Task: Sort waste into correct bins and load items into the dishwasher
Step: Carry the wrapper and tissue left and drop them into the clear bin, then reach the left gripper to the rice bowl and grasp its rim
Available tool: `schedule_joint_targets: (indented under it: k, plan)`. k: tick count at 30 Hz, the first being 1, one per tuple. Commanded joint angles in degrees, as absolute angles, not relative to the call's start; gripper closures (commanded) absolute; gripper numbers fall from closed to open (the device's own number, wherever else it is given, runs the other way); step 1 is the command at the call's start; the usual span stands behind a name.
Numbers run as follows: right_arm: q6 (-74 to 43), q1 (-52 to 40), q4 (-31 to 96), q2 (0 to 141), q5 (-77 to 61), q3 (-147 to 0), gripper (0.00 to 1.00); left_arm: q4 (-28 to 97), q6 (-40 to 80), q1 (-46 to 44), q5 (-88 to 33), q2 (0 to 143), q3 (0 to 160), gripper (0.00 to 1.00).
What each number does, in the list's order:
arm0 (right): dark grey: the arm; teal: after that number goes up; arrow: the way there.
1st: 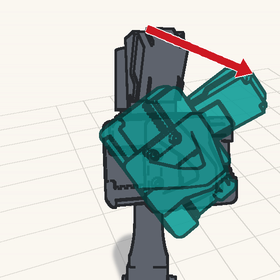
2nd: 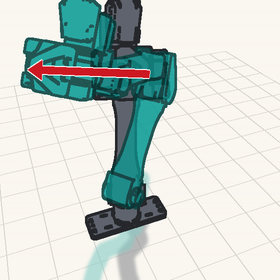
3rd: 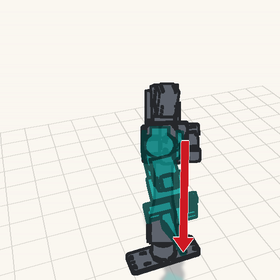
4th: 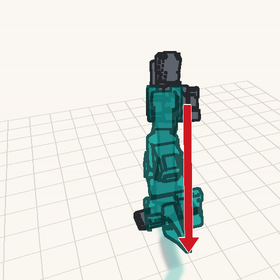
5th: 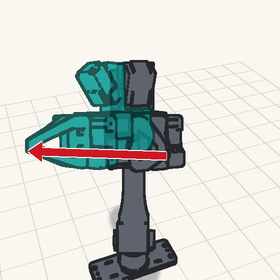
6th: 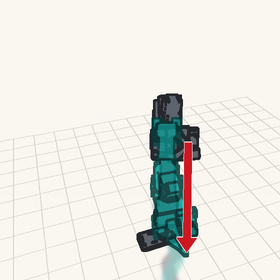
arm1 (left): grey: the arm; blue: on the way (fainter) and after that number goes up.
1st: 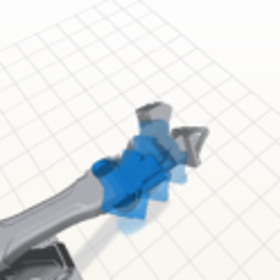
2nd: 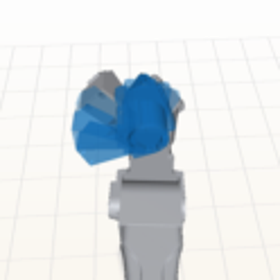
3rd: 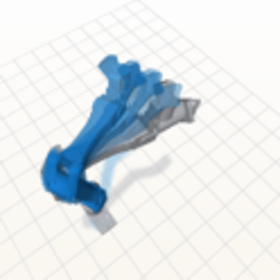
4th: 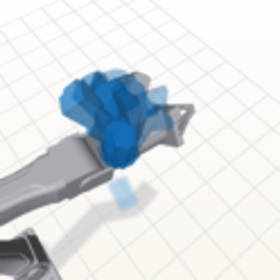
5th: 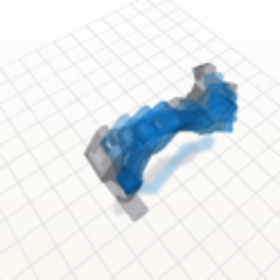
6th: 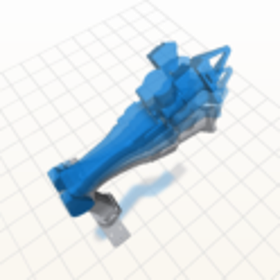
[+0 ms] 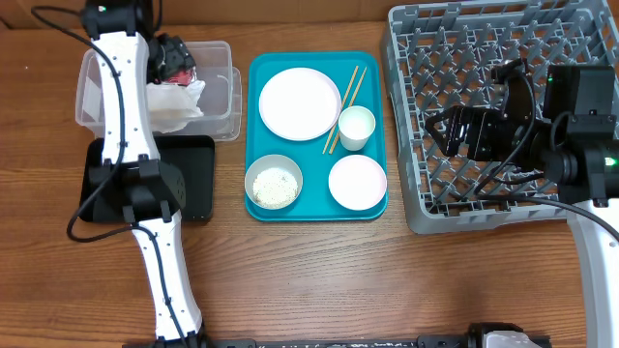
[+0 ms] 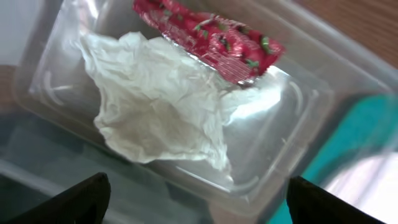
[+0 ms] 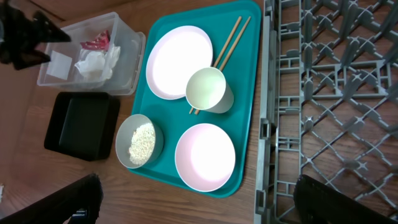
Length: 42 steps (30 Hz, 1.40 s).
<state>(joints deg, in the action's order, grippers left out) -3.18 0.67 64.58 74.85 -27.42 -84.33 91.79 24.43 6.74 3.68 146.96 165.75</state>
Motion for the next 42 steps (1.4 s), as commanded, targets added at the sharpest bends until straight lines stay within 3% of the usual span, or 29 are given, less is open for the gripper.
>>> schedule_joint_targets:
  k: [1, 11, 13, 20, 27, 36, 40, 42]
  plan:
    - [-3.25, 0.38, 64.25, 74.61, -27.07, -85.84, 0.0, 95.24, 17.02, 6.35, 2.68, 141.58, 172.68, 0.08]
    - [-7.57, 0.38, 63.77, 74.61, -27.09, -85.84, 0.0, 96.82, 8.73, 6.11, -11.55, 128.03, 167.06, 0.05]
    - [-7.53, 0.38, 63.81, 74.61, -27.05, -85.84, 0.0, 96.82, 6.76, 5.39, -11.27, 122.91, 161.03, 0.1]
    - [-7.51, 0.38, 62.74, 74.61, -27.03, -85.84, 0.0, 96.82, 5.89, 1.1, -7.05, 106.48, 135.0, 0.11]
    - [-7.51, 0.38, 62.48, 74.61, -27.0, -85.84, 0.0, 93.54, 7.44, -9.06, -7.11, 104.12, 116.64, 0.23]
    - [-7.51, 0.38, 62.7, 74.65, -27.03, -85.84, 0.0, 68.73, 11.79, -26.26, -5.89, 106.91, 90.37, 0.31]
    - [-7.51, 0.38, 62.74, 74.65, -27.03, -85.84, 0.0, 62.74, 11.77, -29.34, -2.66, 109.56, 84.97, 0.41]
    - [-7.51, 0.38, 63.0, 74.65, -27.03, -85.84, 0.0, 62.28, 11.79, -29.71, -1.69, 110.67, 84.58, 0.53]
